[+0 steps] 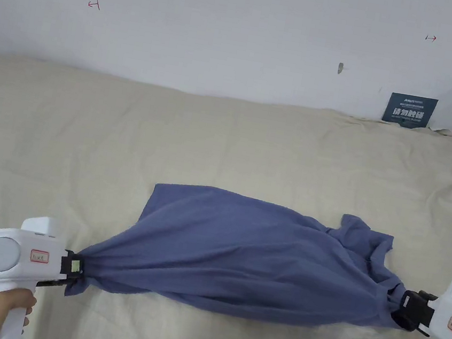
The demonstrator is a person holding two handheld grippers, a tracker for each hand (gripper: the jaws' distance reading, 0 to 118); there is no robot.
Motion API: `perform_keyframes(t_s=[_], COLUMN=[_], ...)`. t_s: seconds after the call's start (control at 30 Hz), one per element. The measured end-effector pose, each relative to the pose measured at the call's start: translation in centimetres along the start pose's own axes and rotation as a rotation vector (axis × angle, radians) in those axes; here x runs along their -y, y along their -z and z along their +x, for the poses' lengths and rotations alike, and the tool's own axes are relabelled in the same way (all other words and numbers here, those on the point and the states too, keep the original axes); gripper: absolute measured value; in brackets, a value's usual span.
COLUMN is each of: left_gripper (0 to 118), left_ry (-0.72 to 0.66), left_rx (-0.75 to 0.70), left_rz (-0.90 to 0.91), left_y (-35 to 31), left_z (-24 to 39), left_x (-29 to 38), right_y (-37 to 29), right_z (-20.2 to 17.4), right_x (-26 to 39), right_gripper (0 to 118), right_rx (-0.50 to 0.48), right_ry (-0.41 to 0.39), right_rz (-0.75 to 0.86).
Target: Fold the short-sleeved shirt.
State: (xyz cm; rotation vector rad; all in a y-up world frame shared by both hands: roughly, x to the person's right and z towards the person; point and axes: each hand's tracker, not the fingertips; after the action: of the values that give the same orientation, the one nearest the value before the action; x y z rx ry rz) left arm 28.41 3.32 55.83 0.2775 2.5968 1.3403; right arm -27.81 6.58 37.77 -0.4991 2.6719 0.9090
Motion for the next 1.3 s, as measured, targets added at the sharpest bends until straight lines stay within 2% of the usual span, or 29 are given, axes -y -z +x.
perform_keyframes(t_s=[0.2, 0.43, 0.57, 0.97, 1.23, 1.3], left_gripper=[2, 2, 2, 2, 3, 15], left_ry=[0.000, -0.006, -0.021, 0.033, 0.048, 0.051], left_rx=[0.027, 0.039, 0.030, -0.051, -0.045, -0.055], left_rz=[-0.001, -0.005, -0.022, -0.133, -0.193, -0.183], left_y=[-2.3, -6.8, -7.1, -2.5, -1.1, -1.3], left_z=[-1.5, -2.8, -3.9, -2.2, -0.8, -0.9], left_x=[3.0, 5.9, 7.2, 9.7, 10.7, 10.6], right_y=[-4.5, -8.6, -9.4, -3.5, -1.5, -2.1], right_z=[0.5, 1.1, 1.6, 1.6, 1.1, 1.1], right_x=[3.1, 5.7, 7.1, 10.9, 12.5, 12.0], right_gripper=[0, 0, 0, 0, 0, 2], right_rx=[-0.022, -0.030, -0.024, 0.115, 0.125, 0.111], right_ry=[0.035, 0.045, 0.047, 0.015, 0.006, 0.025], right_rz=[0.002, -0.021, -0.055, -0.263, -0.336, -0.314])
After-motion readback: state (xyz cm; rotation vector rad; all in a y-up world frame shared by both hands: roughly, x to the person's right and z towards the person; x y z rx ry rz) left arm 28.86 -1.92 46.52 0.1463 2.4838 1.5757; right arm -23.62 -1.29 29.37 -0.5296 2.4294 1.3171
